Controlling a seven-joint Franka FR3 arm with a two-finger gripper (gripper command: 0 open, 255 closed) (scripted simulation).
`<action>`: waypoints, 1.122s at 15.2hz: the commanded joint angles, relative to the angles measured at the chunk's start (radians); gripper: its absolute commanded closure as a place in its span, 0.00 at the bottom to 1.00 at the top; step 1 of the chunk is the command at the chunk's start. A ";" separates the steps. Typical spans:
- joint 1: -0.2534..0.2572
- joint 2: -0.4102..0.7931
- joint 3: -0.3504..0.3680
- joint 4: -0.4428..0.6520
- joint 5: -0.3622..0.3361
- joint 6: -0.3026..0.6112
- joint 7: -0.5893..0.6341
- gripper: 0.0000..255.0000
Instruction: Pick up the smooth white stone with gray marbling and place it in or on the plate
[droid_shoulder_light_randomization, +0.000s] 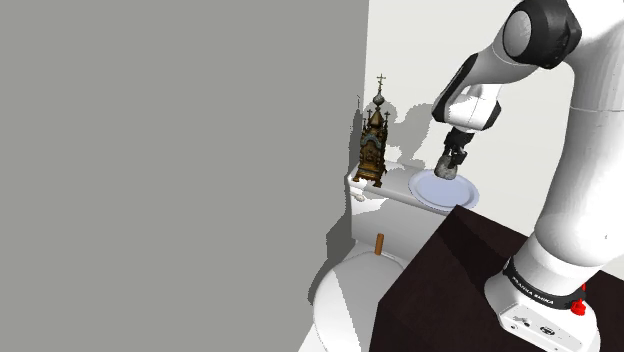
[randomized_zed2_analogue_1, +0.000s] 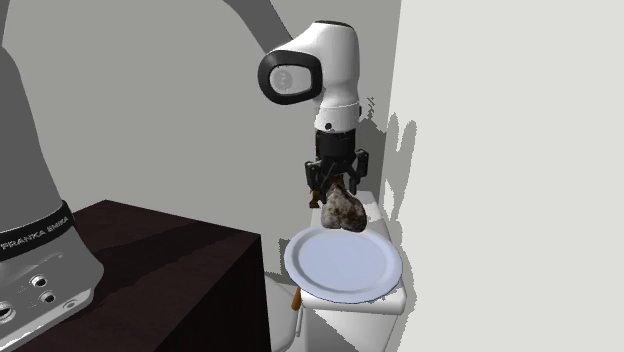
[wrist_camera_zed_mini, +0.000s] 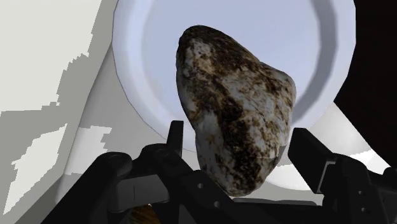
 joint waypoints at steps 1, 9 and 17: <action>-0.019 0.022 0.022 0.001 0.035 0.017 -0.031 1.00; -0.099 0.128 0.125 0.032 0.172 0.079 -0.139 1.00; -0.161 0.209 0.204 0.066 0.264 0.126 -0.215 1.00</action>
